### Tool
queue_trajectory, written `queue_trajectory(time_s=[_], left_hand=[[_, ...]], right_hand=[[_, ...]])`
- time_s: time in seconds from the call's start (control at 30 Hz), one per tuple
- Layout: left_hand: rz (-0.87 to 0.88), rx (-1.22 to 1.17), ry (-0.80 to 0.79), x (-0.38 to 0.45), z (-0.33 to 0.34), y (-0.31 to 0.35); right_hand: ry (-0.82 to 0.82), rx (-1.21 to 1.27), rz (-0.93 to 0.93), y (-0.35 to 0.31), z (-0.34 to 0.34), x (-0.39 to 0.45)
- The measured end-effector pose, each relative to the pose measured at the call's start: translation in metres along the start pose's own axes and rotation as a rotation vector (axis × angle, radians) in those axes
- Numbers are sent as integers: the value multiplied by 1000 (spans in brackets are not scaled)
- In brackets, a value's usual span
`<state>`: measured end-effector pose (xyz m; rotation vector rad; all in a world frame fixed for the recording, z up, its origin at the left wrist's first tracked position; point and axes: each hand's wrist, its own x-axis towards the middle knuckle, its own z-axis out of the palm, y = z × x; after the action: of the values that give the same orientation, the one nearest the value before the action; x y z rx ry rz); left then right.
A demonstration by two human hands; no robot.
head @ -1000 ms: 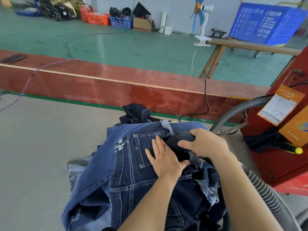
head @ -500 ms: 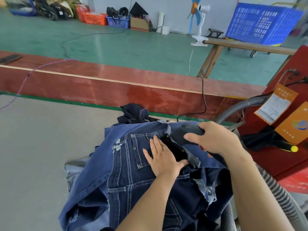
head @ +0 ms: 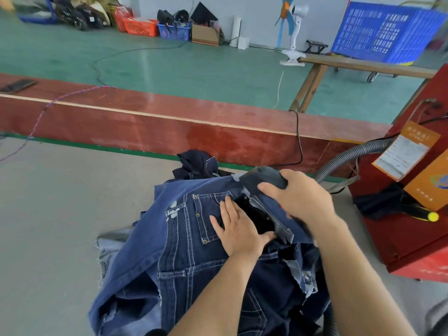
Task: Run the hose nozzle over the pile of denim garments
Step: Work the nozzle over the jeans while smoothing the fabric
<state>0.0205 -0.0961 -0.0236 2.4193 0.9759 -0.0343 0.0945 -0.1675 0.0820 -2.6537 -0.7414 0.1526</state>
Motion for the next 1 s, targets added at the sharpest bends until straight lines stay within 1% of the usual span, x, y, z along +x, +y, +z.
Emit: queue_trajectory(time_s=[0.07,0.13,0.2,0.27,0.37,0.47,0.53,0.6,0.7,0.8,0.87,0.93,1.0], left_hand=[[-8,10,-11,0,0,0],[-17,27,-17,0,0,1],[-20,44,-16,0,0,1],[-18,49,-13,0,1,1],[-14,42,6,1,2,1],[-11,29,9,1,3,0],[-7,19,13,1,3,0],[2,11,13,1,2,0],[-3,26,9,1,2,0],[-15,53,-10,2,0,1],[-16,58,-16,2,1,1],[-9,60,-10,1,2,1],[-7,48,10,1,3,0]], right_hand=[[-80,4,8,7,-15,-3],[-200,-81,31,12,-18,-6],[-276,-189,49,14,-13,-7],[-268,-236,44,13,-2,-6],[-181,-229,20,3,18,-3],[-71,-107,13,-4,28,-1],[31,5,10,-2,19,1],[68,73,6,4,1,1],[-7,50,9,13,-19,-5],[-163,-105,31,18,-18,-9],[-232,-194,40,17,-12,-8],[-228,-253,32,13,-2,-5],[-173,-284,22,5,12,-3]])
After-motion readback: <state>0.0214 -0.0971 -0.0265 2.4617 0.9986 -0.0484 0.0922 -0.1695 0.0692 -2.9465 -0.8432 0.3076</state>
